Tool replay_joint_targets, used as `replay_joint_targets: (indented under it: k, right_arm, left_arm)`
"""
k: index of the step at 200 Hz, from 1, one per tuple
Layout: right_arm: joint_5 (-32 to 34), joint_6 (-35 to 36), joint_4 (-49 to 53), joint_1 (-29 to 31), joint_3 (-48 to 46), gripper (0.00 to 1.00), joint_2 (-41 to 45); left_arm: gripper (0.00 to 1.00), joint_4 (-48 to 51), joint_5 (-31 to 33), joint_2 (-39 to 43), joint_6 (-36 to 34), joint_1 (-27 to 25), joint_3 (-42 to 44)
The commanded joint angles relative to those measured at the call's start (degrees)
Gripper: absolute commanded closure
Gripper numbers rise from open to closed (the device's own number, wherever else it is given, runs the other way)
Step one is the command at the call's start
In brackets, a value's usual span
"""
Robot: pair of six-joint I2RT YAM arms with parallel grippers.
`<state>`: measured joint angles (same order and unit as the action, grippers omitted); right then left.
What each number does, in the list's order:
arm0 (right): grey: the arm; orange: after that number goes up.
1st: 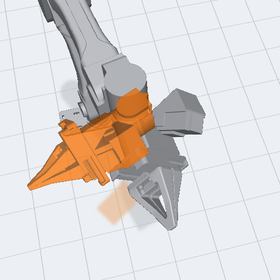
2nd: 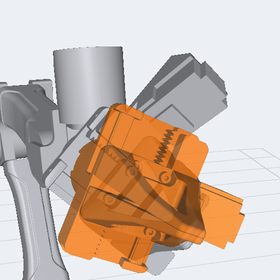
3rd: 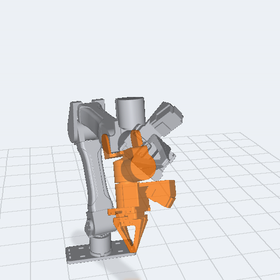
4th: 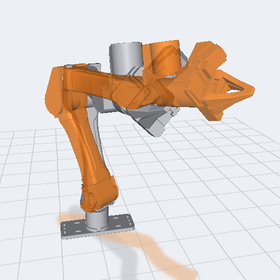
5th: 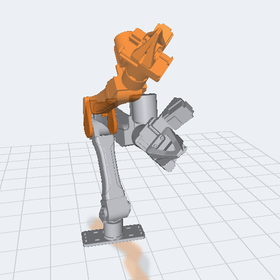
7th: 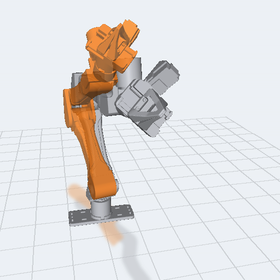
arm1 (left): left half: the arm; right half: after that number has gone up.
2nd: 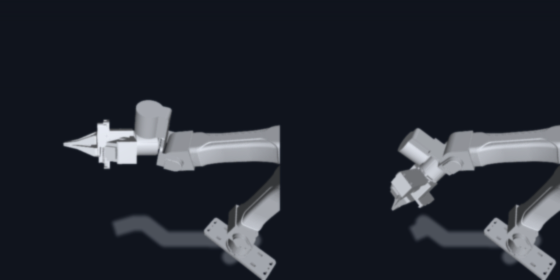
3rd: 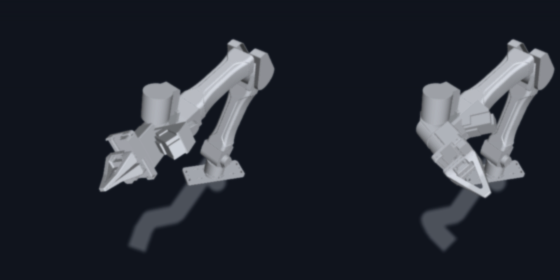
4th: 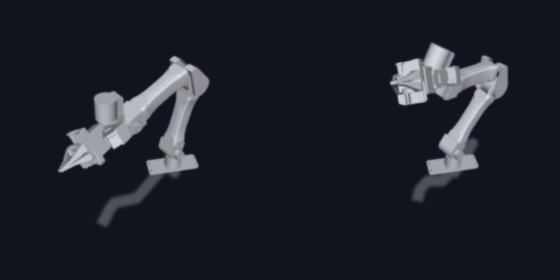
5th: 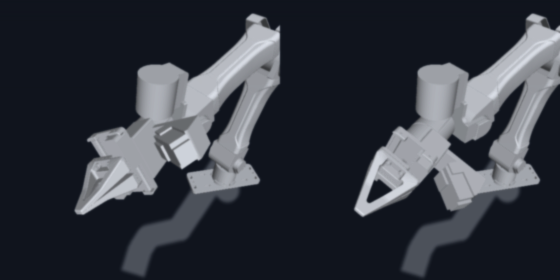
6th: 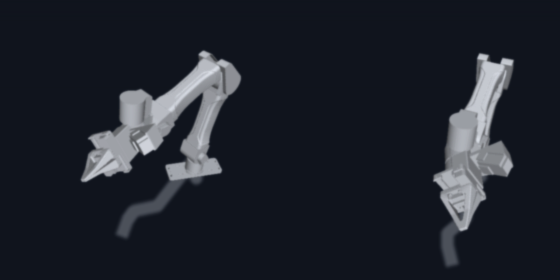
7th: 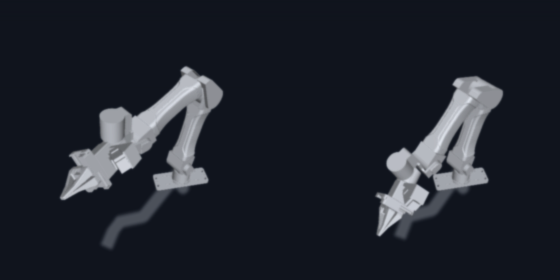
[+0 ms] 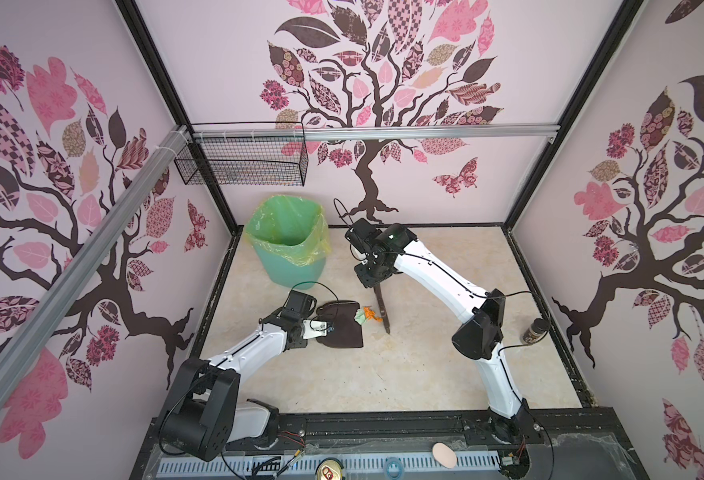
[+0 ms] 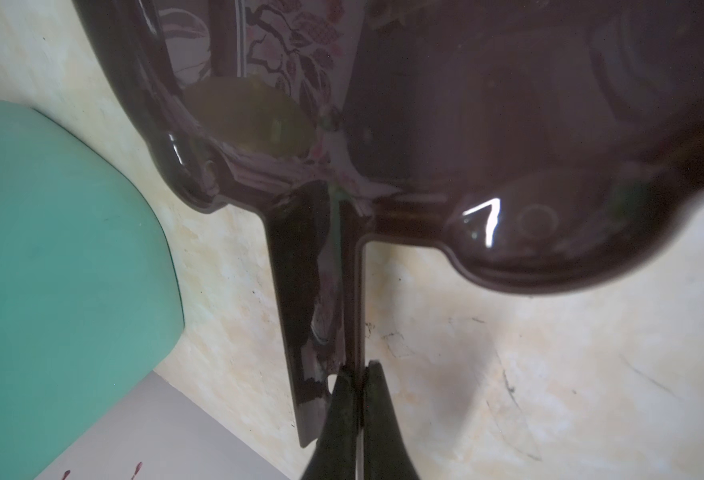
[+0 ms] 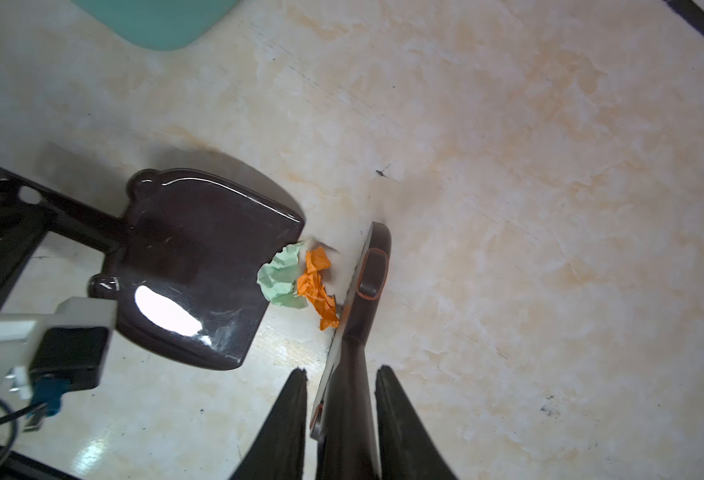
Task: Sweep away the paper scraps from the table
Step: 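Push the scraps onto the dustpan with the right brush while left holds it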
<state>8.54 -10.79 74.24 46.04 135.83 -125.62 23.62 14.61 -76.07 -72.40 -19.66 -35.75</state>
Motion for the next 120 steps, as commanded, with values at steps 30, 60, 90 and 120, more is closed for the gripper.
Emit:
replay_joint_targets:
  k: [30, 60, 90, 120]
  right_arm:
    - [-8.8, -4.3, -1.6, 1.6, 1.1, 1.00, -0.1]
    - [-12.7, -4.6, -4.9, 1.7, -1.5, 1.00, 2.6]
    - [-13.8, -5.1, -6.1, 1.7, -2.6, 1.00, 4.8]
    - [-13.8, -5.6, -7.0, 1.6, -3.9, 1.00, 9.2]
  left_arm:
    - [1.00, -1.4, 0.3, -1.4, 2.3, -0.4, -2.5]
    - [1.00, -1.9, -0.2, -1.9, 3.1, -0.5, -2.7]
    - [1.00, -1.8, -0.4, -2.2, 4.1, -0.5, -2.6]
    - [1.00, -2.8, -0.7, -2.0, 4.7, -0.5, -1.6]
